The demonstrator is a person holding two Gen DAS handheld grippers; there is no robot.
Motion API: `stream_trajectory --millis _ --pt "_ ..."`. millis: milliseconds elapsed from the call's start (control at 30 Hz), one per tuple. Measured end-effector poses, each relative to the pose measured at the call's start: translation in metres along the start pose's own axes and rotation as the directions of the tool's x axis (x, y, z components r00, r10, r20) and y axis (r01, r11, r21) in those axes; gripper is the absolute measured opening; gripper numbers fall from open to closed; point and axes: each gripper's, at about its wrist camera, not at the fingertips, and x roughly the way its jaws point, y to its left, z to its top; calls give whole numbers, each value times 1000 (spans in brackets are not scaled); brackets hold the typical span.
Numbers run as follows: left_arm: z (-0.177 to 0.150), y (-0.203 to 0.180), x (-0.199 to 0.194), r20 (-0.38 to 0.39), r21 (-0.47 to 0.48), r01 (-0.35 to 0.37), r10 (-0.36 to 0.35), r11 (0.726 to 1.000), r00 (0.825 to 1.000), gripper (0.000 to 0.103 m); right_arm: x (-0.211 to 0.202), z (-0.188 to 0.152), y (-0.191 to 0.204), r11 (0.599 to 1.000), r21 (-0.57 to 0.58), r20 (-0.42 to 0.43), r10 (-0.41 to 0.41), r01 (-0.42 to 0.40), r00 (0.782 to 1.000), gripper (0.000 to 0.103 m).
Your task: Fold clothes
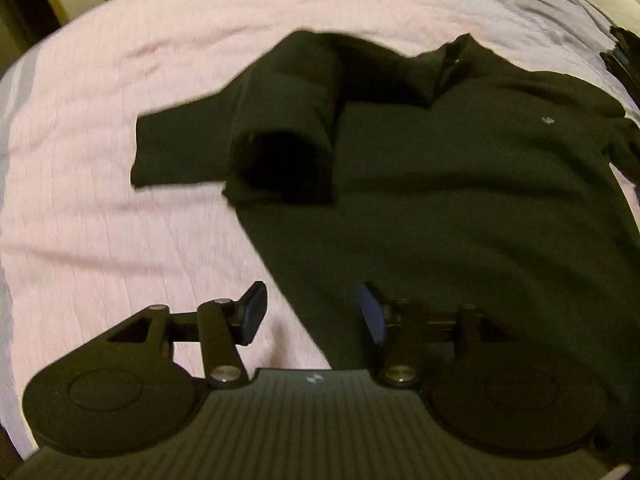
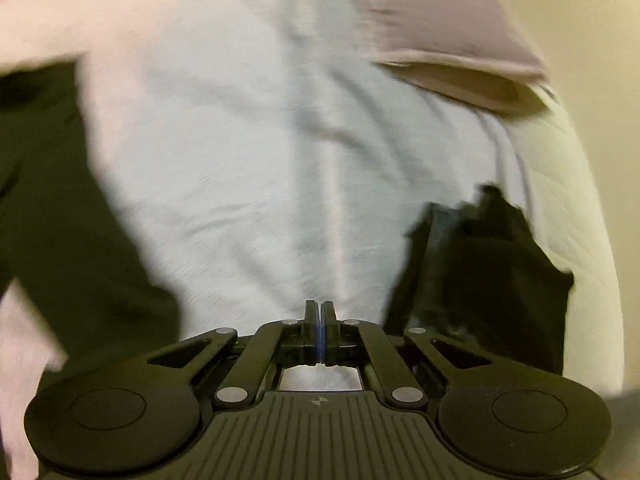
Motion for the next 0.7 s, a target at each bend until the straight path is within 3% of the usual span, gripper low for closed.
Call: stream_trajectory --millis 100,167,200,233,267,400,467,533,600,633,667,700 --pt "-15 9 -2 -51 -70 0 -4 998 999 59 -6 -1 16 993 44 41 104 -105 994 0" --pt "-28 13 -6 -83 -128 6 -17 992 996 62 -14 -8 49 975 41 40 215 -217 976 8" --pt "-36 15 -8 -101 -167 15 -32 986 994 62 -17 -16 69 959 45 33 279 -280 960 31" --pt "-45 15 -10 -117 -202 27 -52 979 992 63 -19 -26 89 937 51 25 344 -344 939 66" --pt "-53 15 -13 -129 -229 43 -74 973 989 63 -22 -36 109 914 58 14 401 -401 916 76" --pt "-83 0 -23 -164 -313 126 -184 941 969 63 -31 -87 185 793 81 -111 610 -604 785 78" --pt "-98 -10 -24 -189 -336 188 -262 923 946 64 -35 -110 202 754 83 -152 656 -652 739 78" --pt "-110 -25 -19 -243 -318 221 -304 922 921 62 -37 -133 214 725 92 -186 686 -682 704 78" --pt "-119 -37 -17 -264 -289 236 -314 928 912 55 -33 -154 220 715 110 -215 695 -691 686 78" --pt "-121 -41 -17 -260 -277 245 -317 929 912 37 -30 -164 222 712 119 -225 698 -692 680 78" --pt "-123 -43 -20 -245 -268 260 -327 928 913 1 -30 -173 224 709 131 -232 701 -693 674 78" --pt "-124 -44 -24 -228 -259 270 -330 927 916 1 -28 -181 225 704 148 -235 707 -695 667 78"
